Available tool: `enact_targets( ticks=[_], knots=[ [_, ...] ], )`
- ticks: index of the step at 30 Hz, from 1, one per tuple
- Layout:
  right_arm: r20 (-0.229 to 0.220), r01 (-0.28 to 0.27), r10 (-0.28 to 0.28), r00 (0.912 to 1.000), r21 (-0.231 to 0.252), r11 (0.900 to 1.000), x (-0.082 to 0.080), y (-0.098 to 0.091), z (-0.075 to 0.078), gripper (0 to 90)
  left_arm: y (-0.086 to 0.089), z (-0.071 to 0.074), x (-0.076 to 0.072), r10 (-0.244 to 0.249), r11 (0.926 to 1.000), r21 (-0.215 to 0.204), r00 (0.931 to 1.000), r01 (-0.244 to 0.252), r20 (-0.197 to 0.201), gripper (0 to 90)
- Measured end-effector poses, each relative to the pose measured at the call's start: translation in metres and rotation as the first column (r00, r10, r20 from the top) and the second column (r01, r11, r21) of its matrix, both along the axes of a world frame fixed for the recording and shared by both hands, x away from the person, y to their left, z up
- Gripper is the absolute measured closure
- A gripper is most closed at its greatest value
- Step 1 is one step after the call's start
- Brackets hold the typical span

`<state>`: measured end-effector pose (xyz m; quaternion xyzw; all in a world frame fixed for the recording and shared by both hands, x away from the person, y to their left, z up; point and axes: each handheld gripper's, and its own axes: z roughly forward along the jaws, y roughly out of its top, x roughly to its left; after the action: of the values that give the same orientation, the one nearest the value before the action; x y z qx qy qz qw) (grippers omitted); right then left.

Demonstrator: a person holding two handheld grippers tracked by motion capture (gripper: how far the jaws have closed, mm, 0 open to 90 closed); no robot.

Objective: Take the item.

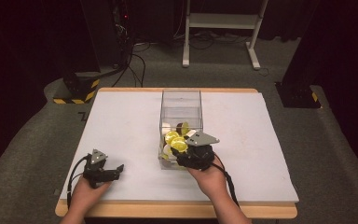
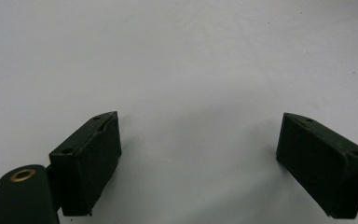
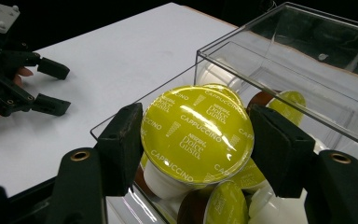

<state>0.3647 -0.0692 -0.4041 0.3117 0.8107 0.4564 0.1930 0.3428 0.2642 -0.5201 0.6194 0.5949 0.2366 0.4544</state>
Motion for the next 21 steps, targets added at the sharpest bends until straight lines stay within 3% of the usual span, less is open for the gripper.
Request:
enact_targets(
  ticks=[21],
  knots=[
    [-0.002, 0.032, -0.032, 0.9995, 0.000, 0.9995, 0.001, -0.013, -0.001, 38.0, 0.000, 0.000, 0.000, 0.001, 1.0000, -0.002, 1.0000, -0.001, 0.001, 13.8]
  ],
)
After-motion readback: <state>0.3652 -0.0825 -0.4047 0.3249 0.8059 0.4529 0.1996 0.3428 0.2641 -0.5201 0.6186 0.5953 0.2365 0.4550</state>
